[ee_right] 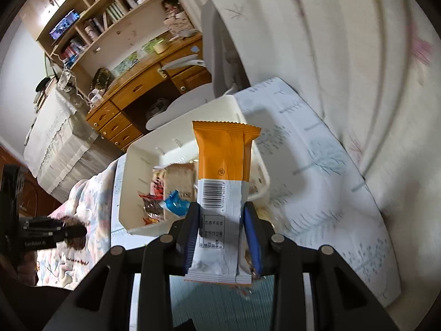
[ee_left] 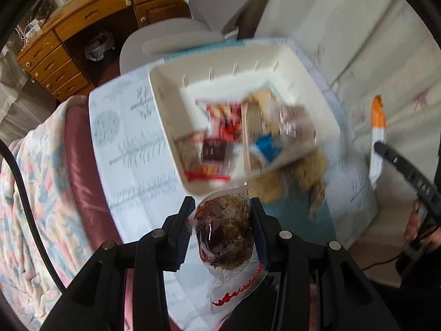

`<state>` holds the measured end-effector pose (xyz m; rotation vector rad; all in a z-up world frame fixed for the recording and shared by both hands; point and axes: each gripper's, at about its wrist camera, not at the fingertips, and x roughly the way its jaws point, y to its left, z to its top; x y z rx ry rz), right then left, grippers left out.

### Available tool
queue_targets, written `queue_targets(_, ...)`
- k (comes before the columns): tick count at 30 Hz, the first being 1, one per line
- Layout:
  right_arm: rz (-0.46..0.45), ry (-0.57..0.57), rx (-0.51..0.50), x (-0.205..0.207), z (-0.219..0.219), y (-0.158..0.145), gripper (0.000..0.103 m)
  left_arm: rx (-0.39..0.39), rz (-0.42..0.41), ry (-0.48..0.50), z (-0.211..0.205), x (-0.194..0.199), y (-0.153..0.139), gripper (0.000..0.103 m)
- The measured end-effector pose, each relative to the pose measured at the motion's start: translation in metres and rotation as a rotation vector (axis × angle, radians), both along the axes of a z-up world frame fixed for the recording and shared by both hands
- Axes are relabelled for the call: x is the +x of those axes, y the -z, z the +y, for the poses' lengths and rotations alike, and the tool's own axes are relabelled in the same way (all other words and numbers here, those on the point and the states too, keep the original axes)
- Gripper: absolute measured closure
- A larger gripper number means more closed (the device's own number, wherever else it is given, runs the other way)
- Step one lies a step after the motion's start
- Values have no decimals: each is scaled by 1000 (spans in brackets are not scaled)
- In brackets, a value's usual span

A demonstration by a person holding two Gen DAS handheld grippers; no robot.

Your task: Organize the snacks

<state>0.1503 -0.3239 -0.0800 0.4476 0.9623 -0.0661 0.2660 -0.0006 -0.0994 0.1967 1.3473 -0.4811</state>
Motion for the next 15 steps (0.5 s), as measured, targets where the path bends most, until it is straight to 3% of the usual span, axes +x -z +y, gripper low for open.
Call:
queue_targets(6,-17,-41,-8,33,8,9,70,-86,-43,-39,-7,42,0,64)
queue_targets(15,-30,-107,2,71,19,35,70,-121,-51,-89,-19,79,31,66)
